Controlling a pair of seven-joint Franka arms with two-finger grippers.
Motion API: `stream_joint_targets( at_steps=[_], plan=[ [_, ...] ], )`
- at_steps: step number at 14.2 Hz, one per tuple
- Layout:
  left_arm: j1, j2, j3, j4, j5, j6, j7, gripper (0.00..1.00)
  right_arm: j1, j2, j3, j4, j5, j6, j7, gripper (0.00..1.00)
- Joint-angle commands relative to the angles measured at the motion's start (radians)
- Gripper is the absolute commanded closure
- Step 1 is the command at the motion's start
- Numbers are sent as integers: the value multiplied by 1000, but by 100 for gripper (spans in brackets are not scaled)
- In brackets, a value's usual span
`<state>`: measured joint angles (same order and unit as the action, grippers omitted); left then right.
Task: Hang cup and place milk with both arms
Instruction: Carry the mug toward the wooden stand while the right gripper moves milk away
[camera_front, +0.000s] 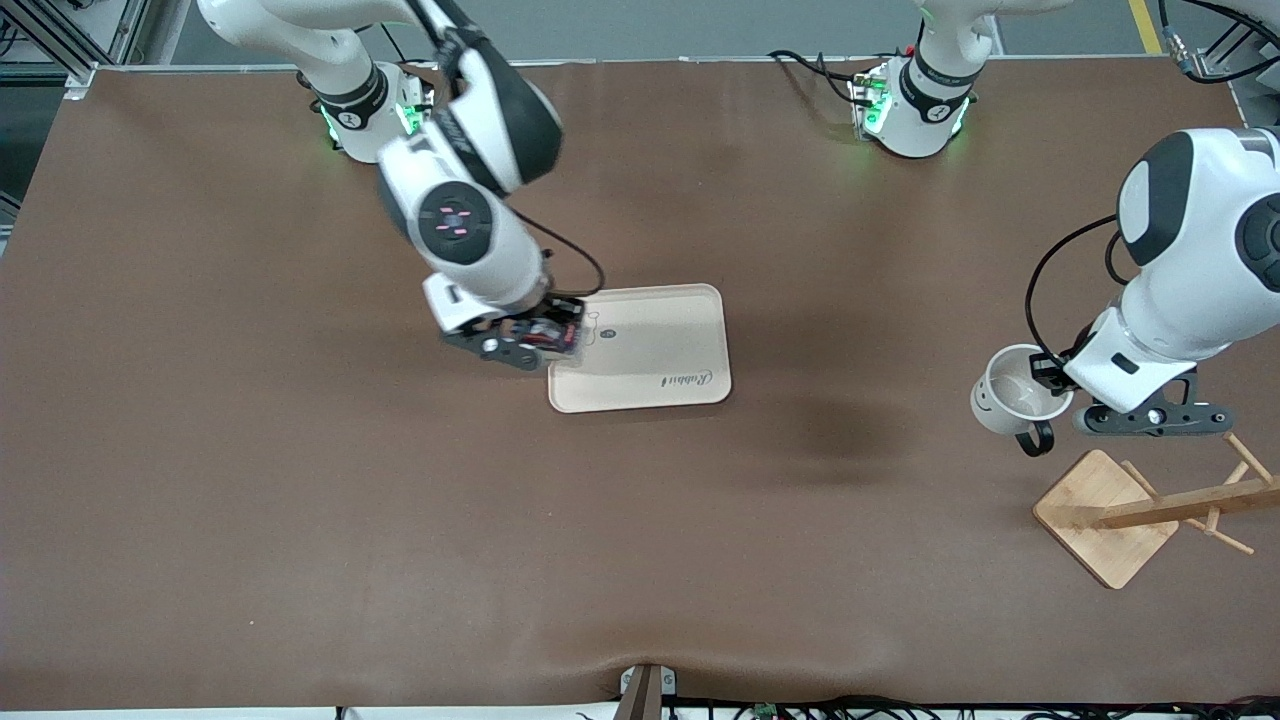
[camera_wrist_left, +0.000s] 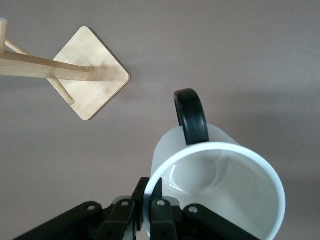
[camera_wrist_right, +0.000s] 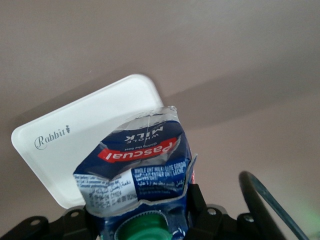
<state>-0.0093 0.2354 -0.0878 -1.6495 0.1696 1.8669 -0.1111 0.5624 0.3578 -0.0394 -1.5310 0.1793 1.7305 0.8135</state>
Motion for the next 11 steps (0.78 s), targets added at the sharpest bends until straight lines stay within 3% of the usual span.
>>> stream_joint_targets(
  at_steps=[1,4,8,11],
  plan=[
    [31,-10,-9,5,14,-5,16,100,-135,-86,10,-23,-12,-81,-149,100],
    [49,-11,-9,20,8,-9,22,100,-280,-135,10,-69,-66,-138,-310,100],
    [61,-50,-9,20,4,-25,30,100,-522,-152,9,-132,-69,-144,-609,100],
    [65,-48,-9,20,2,-25,60,100,-605,-161,9,-205,-110,-135,-668,100]
  ],
)
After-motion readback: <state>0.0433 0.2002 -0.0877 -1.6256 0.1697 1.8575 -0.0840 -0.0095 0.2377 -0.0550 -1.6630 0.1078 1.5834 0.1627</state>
